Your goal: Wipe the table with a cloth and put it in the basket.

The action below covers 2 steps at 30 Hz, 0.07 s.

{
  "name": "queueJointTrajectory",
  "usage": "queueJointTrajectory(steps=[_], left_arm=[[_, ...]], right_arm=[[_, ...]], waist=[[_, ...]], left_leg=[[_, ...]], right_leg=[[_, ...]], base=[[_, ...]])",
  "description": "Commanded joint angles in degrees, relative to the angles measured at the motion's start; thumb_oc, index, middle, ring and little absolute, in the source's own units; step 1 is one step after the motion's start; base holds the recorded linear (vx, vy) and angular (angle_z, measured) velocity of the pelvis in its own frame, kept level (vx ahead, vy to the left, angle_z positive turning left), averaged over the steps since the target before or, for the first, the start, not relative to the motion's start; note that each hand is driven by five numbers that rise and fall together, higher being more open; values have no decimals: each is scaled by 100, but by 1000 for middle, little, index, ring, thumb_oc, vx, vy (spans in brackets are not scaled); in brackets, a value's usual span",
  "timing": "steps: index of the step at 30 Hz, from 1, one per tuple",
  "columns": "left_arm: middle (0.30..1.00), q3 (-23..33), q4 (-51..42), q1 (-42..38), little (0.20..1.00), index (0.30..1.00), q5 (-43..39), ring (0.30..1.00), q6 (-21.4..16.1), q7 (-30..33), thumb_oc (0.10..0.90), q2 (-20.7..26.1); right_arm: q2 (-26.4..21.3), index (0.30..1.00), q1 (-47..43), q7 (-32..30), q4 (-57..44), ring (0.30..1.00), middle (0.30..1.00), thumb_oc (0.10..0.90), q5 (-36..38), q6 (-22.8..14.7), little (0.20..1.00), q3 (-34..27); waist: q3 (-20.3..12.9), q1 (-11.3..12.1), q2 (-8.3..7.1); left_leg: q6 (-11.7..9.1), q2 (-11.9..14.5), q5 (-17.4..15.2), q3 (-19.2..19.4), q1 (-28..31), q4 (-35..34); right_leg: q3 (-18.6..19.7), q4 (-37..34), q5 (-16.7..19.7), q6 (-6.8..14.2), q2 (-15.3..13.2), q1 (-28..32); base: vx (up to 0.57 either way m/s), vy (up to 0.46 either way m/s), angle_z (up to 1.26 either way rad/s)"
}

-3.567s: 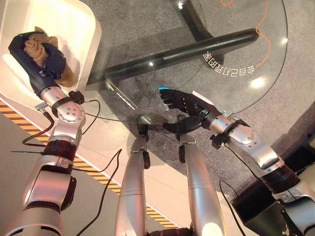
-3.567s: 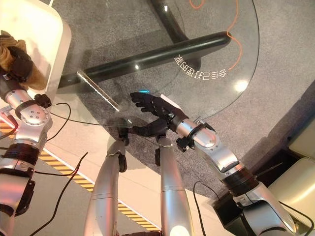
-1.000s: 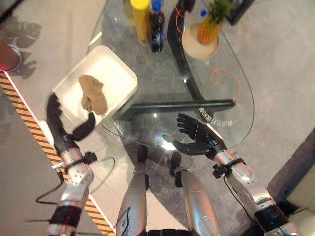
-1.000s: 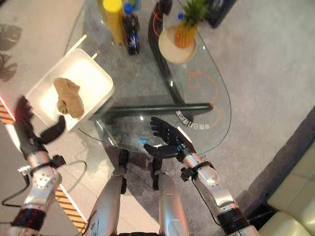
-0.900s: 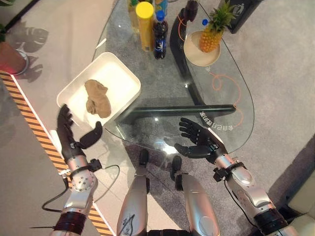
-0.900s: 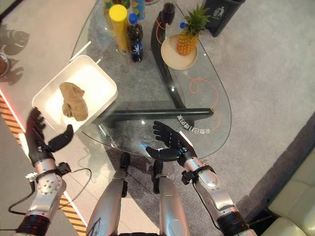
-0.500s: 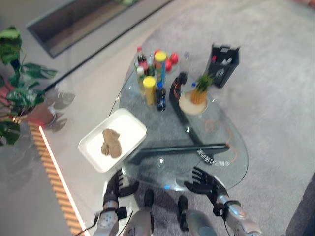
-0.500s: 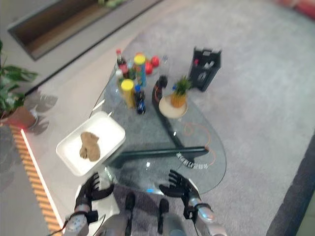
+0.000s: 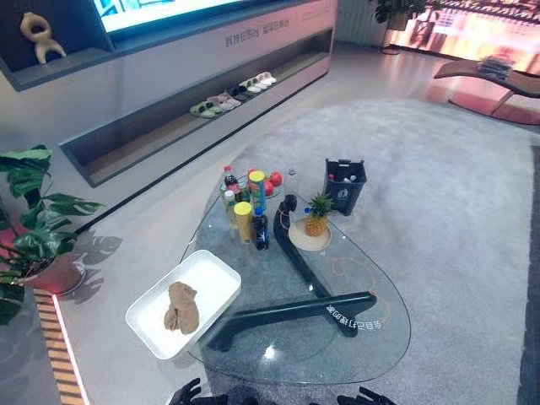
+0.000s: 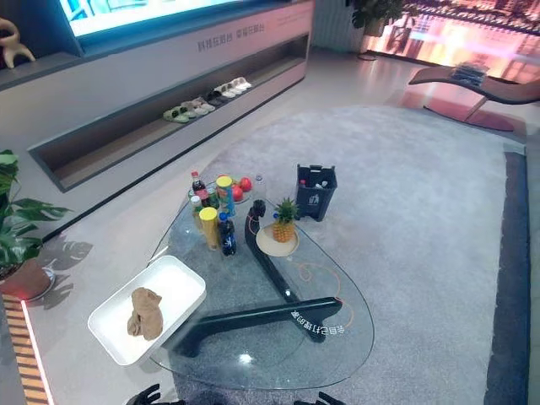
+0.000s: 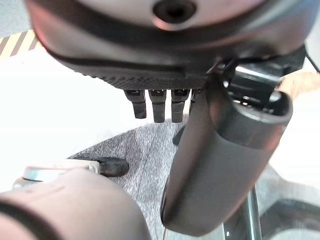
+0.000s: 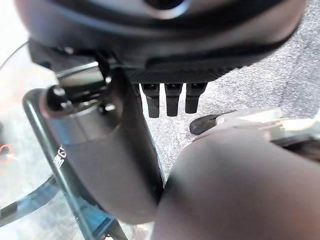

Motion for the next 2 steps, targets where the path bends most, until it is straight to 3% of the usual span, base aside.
queueJointTrajectory(steps=[1, 2], left_arm=[[900, 38, 189, -382, 900, 900, 11, 900, -148, -83, 800, -59], [900, 31, 196, -385, 900, 900, 5, 900, -169, -85, 800, -61]], right_arm=[[2, 900, -257, -24, 83, 900, 900, 800, -298, -161, 900, 88], [5, 900, -262, -27, 94, 900, 900, 800, -301, -151, 900, 95]], waist=[[51, 30, -93], [43, 30, -94]], left_leg=[[158, -358, -345, -9, 58, 1], [156, -350, -349, 3, 53, 1]], right_leg=[[-142, 50, 334, 219, -50, -208], [-148, 44, 336, 222, -54, -210]], base=[[28, -5, -3], [24, -6, -4]])
